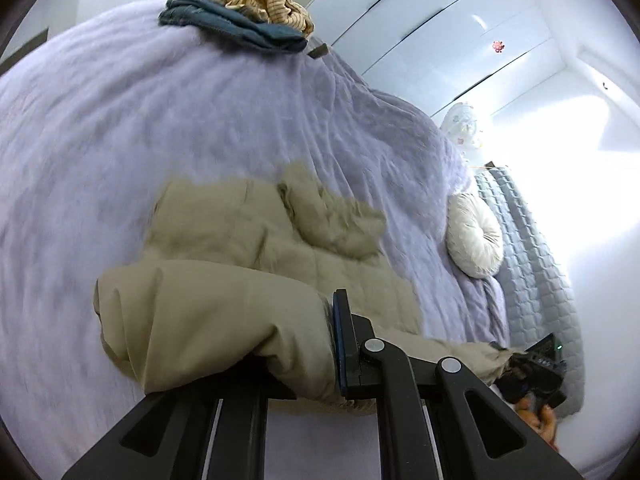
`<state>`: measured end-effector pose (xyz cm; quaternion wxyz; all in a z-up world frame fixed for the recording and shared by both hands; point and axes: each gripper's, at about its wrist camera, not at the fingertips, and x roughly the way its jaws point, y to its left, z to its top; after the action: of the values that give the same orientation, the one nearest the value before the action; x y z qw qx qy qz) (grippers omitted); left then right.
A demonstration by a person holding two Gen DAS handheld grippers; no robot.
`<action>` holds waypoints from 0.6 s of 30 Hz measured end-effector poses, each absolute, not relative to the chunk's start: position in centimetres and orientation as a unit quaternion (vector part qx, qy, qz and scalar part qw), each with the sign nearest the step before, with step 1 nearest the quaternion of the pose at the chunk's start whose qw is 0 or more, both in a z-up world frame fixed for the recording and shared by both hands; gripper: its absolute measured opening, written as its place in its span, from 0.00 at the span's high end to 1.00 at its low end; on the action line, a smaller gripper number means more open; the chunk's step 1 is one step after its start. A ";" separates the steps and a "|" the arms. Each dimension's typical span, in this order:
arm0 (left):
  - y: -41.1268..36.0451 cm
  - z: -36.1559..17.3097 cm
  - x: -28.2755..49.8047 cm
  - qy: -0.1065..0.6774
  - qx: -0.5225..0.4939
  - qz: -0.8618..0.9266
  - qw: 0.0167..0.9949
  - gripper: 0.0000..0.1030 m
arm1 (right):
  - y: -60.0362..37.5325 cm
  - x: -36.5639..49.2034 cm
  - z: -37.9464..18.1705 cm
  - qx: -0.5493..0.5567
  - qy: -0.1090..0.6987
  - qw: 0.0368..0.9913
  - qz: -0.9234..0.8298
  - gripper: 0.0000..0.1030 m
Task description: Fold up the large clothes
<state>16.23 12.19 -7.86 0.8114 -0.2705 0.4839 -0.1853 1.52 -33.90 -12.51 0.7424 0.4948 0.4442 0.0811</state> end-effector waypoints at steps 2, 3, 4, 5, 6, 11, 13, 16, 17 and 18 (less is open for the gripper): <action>11.6 -8.4 18.7 0.487 -0.252 -0.174 0.818 0.88 | -33.8 4.6 -13.1 0.486 0.450 0.745 0.079 0.93; 11.4 -9.0 20.1 0.491 -0.244 -0.168 0.819 0.88 | -34.0 6.0 -13.8 0.483 0.455 0.744 0.077 0.93; 11.4 -9.6 21.0 0.495 -0.239 -0.162 0.819 0.88 | -34.1 7.4 -14.6 0.483 0.461 0.741 0.076 0.93; 11.3 -10.5 22.2 0.502 -0.235 -0.156 0.818 0.88 | -34.1 8.3 -15.2 0.483 0.465 0.739 0.073 0.93; 11.3 -11.6 23.1 0.508 -0.232 -0.152 0.815 0.88 | -34.2 9.7 -16.2 0.482 0.471 0.736 0.068 0.93; 10.5 -16.6 27.3 0.531 -0.209 -0.132 0.811 0.88 | -34.9 14.9 -21.6 0.479 0.490 0.727 0.045 0.93; 10.0 -18.3 28.8 0.535 -0.195 -0.128 0.812 0.88 | -35.1 16.3 -23.7 0.476 0.495 0.726 0.034 0.93; 9.5 -20.7 30.2 0.540 -0.184 -0.123 0.812 0.88 | -35.3 17.7 -26.5 0.479 0.499 0.722 0.023 0.93; 9.3 -21.2 30.6 0.541 -0.180 -0.122 0.812 0.88 | -35.4 18.0 -27.3 0.481 0.500 0.720 0.021 0.93; 9.2 -21.6 30.9 0.541 -0.178 -0.121 0.813 0.88 | -35.5 18.3 -28.0 0.484 0.500 0.718 0.018 0.93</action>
<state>30.94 9.21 -21.64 0.8129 -0.1775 0.5413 -0.1209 18.26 -35.52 -27.98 0.7178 0.4840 0.5001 0.0185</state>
